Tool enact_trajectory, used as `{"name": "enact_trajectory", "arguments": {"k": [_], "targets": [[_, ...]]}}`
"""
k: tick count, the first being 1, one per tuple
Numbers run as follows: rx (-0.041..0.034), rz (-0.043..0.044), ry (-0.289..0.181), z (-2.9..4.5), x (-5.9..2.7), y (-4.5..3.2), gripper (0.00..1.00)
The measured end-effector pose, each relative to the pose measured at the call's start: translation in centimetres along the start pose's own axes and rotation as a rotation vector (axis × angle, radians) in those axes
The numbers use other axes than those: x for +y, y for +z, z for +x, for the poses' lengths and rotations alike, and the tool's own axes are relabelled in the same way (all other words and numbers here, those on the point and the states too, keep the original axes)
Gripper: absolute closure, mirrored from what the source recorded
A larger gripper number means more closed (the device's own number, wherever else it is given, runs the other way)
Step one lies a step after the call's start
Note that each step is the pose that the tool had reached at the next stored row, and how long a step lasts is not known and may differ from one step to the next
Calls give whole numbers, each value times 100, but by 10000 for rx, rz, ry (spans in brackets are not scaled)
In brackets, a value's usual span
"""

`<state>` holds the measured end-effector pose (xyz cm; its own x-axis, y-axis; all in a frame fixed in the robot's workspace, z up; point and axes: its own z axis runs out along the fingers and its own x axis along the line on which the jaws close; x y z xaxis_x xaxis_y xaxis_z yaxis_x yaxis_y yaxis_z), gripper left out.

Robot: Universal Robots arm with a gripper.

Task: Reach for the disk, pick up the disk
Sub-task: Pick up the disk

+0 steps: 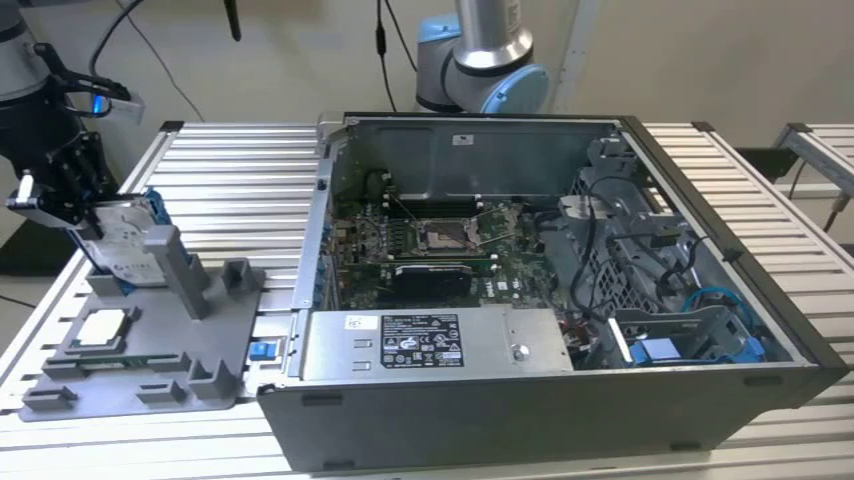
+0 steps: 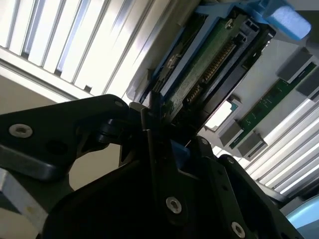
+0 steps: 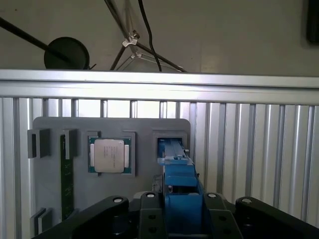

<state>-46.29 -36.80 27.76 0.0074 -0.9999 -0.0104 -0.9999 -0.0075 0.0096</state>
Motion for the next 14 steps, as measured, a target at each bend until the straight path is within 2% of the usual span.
{"name": "enact_trajectory", "arguments": {"k": [14], "targets": [[-7,2,0,0,0,-2,100]]}}
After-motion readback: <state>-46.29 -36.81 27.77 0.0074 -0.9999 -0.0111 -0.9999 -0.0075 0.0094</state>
